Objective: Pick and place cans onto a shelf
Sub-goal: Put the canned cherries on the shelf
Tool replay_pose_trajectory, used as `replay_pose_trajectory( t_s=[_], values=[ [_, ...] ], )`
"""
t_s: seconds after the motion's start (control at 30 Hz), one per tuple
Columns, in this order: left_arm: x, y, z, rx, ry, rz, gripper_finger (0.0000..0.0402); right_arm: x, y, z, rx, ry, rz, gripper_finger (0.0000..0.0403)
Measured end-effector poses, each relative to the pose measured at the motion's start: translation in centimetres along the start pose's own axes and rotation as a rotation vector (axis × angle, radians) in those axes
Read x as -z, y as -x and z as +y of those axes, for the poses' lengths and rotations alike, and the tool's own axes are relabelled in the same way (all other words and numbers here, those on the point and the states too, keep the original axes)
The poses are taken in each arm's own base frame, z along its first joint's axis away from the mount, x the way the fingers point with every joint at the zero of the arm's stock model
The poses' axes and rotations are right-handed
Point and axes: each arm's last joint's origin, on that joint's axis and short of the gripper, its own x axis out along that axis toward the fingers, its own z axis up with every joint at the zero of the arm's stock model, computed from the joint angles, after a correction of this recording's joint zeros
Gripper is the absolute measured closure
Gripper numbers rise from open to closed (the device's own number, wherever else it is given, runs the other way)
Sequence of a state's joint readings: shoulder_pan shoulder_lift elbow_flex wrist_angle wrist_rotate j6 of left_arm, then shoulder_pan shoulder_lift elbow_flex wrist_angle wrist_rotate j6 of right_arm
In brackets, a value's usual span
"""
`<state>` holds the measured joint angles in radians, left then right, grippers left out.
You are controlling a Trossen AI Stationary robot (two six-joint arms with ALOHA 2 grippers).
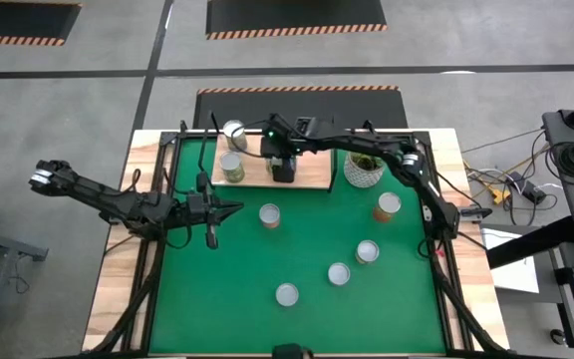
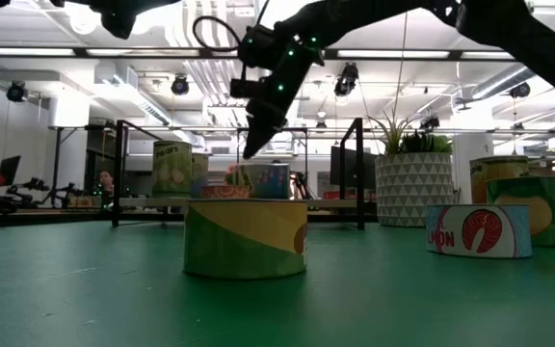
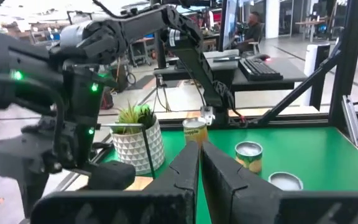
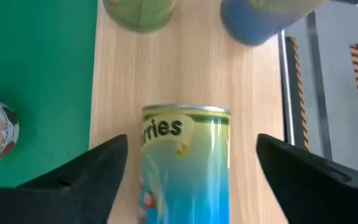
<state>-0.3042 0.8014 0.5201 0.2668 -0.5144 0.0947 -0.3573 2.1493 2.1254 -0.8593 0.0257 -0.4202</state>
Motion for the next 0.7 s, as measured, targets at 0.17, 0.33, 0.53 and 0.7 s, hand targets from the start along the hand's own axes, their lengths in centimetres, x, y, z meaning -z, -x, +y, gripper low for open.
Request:
replay_pose_trajectory(
  t_s=[0.17, 0.33, 0.53, 0.7],
  values=[
    [-0.1, 0.0, 0.0, -0.001, -0.049, -0.006, 0.0402, 0.3, -0.7, -0.2, 0.021, -0.004, 0.025, 0.0035],
    [-0.8, 0.0, 0.1, -0.004, -0.065, -0.024, 0.0402, 0.5, -1.2, -0.3, 0.03, -0.044, 0.044, 0.0035],
    [-1.0, 0.0, 0.1, -0.005, -0.062, -0.032, 0.0401, 1.0, -2.0, -0.1, -0.005, -0.121, 0.078, 0.0035],
    [-1.0, 0.0, 0.1, -0.005, -0.062, -0.031, 0.0402, 1.5, -3.5, 0.2, -0.016, -0.131, 0.115, 0.0035]
  ],
)
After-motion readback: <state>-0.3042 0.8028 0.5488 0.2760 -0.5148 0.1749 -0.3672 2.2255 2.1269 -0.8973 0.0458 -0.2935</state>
